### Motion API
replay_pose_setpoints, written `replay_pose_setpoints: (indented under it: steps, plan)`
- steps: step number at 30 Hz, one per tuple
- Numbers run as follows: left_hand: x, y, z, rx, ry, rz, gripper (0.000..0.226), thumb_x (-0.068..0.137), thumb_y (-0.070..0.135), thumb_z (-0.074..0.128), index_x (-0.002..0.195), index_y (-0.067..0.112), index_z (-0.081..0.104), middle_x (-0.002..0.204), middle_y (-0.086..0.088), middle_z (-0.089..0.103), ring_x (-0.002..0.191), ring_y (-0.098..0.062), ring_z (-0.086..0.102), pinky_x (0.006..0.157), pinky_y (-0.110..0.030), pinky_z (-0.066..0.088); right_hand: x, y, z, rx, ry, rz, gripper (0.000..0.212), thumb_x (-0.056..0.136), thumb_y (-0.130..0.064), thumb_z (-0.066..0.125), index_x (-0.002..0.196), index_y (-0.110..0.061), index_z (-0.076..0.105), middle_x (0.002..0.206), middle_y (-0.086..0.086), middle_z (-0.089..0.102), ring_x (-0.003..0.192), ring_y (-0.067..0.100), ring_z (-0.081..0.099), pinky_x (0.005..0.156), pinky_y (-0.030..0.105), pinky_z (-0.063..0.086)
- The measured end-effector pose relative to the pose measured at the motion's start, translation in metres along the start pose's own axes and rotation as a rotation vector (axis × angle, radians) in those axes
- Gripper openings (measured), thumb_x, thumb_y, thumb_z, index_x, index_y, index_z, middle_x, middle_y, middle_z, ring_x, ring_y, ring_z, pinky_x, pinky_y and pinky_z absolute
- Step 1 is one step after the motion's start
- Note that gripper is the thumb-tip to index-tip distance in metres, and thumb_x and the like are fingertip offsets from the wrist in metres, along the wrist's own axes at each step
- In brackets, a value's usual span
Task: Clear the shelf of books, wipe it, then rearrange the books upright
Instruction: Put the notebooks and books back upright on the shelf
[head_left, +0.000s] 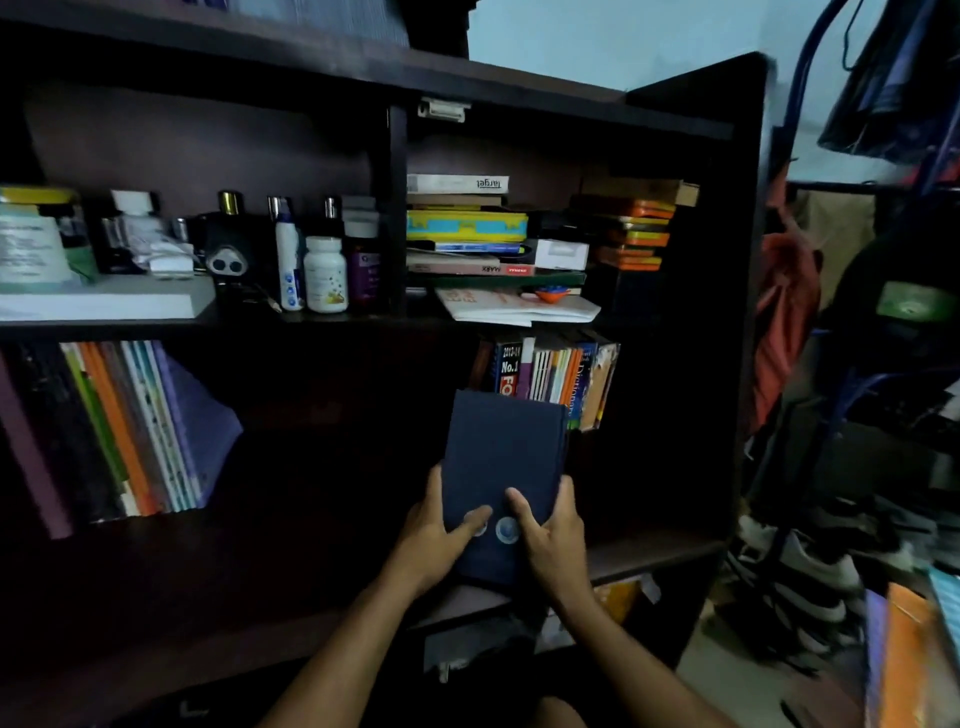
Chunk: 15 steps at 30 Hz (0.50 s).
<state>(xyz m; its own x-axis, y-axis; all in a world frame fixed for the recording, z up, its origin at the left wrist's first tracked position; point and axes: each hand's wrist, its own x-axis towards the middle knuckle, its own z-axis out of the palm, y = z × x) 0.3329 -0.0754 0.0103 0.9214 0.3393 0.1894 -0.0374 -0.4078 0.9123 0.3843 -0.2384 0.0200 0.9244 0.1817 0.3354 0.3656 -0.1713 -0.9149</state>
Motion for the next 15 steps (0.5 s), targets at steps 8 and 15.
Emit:
replay_pose_setpoints:
  steps: [8, 15]
  plan:
    - [0.015, -0.024, 0.000, -0.107, 0.065, 0.079, 0.083, 0.085, 0.054, 0.074, 0.152, 0.042, 0.027, 0.144, 0.014, 0.050, 0.127, -0.004, 0.052, 0.107, -0.034, 0.047, 0.005, 0.008, 0.011, -0.105, 0.002, -0.082, 0.041, 0.092, -0.041, 0.068, 0.120, -0.026, 0.041, 0.108, -0.021, 0.062, 0.093, -0.015, 0.063, 0.070, 0.009, 0.051]
    - [0.029, -0.016, -0.005, -0.039, 0.080, 0.051, 0.077, 0.089, 0.051, 0.070, 0.153, 0.043, 0.029, 0.148, 0.015, 0.045, 0.132, -0.008, 0.046, 0.104, -0.030, 0.040, 0.004, 0.010, 0.011, -0.287, -0.055, -0.199, 0.044, 0.097, -0.040, 0.062, 0.123, -0.035, 0.027, 0.108, -0.015, 0.063, 0.090, 0.005, 0.068, 0.068, 0.026, 0.058]
